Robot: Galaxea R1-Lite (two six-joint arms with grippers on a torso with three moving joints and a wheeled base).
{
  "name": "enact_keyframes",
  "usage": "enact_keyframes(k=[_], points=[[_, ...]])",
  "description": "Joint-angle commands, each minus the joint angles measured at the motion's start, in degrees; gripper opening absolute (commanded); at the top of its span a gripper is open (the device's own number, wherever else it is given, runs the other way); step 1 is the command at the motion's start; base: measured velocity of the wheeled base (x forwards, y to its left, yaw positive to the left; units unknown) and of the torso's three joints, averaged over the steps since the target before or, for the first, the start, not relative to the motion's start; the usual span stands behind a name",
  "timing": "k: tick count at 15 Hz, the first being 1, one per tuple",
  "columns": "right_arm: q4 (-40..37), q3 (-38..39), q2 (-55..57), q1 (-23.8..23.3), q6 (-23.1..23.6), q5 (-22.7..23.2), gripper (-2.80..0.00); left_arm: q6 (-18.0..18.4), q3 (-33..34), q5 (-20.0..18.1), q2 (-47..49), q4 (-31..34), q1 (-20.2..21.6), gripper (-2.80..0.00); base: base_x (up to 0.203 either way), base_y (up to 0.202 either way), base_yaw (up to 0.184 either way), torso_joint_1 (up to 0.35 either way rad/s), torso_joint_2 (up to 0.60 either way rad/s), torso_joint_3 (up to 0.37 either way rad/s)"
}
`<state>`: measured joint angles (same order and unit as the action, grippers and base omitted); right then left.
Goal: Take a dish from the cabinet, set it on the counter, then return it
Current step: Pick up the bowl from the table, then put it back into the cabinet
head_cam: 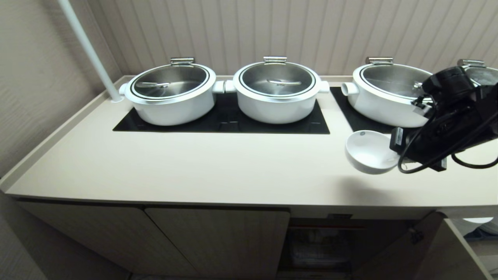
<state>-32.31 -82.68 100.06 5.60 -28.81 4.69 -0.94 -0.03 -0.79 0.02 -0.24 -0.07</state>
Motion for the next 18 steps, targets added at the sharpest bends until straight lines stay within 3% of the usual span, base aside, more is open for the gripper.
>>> enact_keyframes(k=[1, 9, 13, 18], points=[[0.3, 4.1, -5.9, 0.0, 0.0, 0.9, -2.80, 0.0, -0.1, 0.0, 0.0, 0.0, 0.0, -2.80, 0.000, 0.000, 0.000, 0.000, 0.00, 0.000], [6.9, 25.0, -23.1, 0.0, 5.1, 3.6, -2.80, 0.0, 0.0, 0.0, 0.0, 0.0, 0.0, -2.80, 0.000, 0.000, 0.000, 0.000, 0.00, 0.000], [7.7, 32.2, -29.9, 0.1, 10.1, 4.3, -2.80, 0.0, 0.0, 0.0, 0.0, 0.0, 0.0, -2.80, 0.000, 0.000, 0.000, 0.000, 0.00, 0.000], [7.4, 37.9, -35.9, 0.5, 11.0, 7.0, -2.80, 0.0, -0.1, 0.0, 0.0, 0.0, 0.0, -2.80, 0.000, 0.000, 0.000, 0.000, 0.00, 0.000]])
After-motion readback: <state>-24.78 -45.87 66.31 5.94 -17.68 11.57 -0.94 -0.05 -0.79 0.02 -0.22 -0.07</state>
